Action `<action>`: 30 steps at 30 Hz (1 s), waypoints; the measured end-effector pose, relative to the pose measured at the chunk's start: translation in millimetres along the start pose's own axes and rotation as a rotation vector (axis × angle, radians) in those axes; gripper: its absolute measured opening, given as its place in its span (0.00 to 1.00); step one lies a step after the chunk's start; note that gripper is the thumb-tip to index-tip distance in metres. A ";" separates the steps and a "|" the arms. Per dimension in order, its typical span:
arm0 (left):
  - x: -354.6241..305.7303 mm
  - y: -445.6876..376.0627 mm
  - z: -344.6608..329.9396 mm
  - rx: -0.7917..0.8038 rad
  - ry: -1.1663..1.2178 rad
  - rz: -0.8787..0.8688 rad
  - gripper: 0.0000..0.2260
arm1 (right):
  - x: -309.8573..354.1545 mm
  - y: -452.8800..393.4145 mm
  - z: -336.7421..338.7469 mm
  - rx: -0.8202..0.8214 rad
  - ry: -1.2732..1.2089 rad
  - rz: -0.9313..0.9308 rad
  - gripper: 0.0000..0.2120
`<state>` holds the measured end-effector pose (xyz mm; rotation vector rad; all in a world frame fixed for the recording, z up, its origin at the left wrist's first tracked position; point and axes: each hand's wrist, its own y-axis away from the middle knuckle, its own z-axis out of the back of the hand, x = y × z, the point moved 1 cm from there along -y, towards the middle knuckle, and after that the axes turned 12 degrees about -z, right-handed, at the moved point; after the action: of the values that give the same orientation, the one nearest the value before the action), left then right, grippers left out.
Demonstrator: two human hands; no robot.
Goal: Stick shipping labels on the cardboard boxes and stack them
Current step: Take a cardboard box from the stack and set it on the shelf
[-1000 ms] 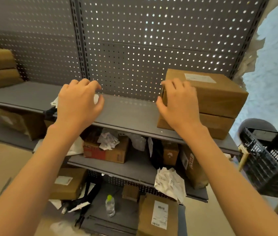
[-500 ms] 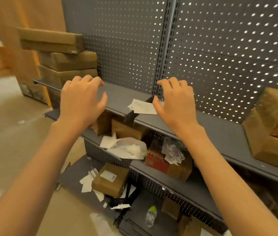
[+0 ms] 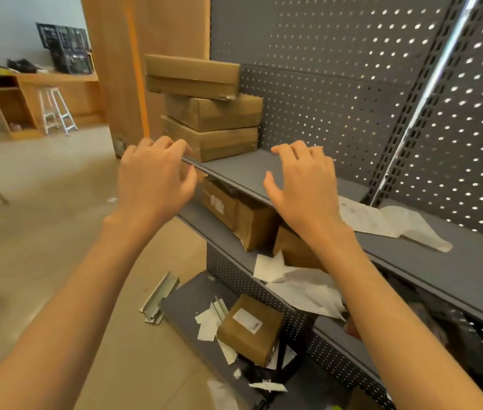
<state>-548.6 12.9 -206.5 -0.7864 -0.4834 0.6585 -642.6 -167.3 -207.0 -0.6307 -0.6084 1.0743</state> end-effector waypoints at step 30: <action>238.8 -187.8 -176.4 -0.140 -0.072 0.015 0.13 | 109.9 -266.0 -204.3 -0.183 -0.103 -0.026 0.16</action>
<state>-205.4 -5.5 -133.9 -0.9013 -0.5948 0.6742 -297.7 -190.9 -136.0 -0.7266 -0.8089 1.0383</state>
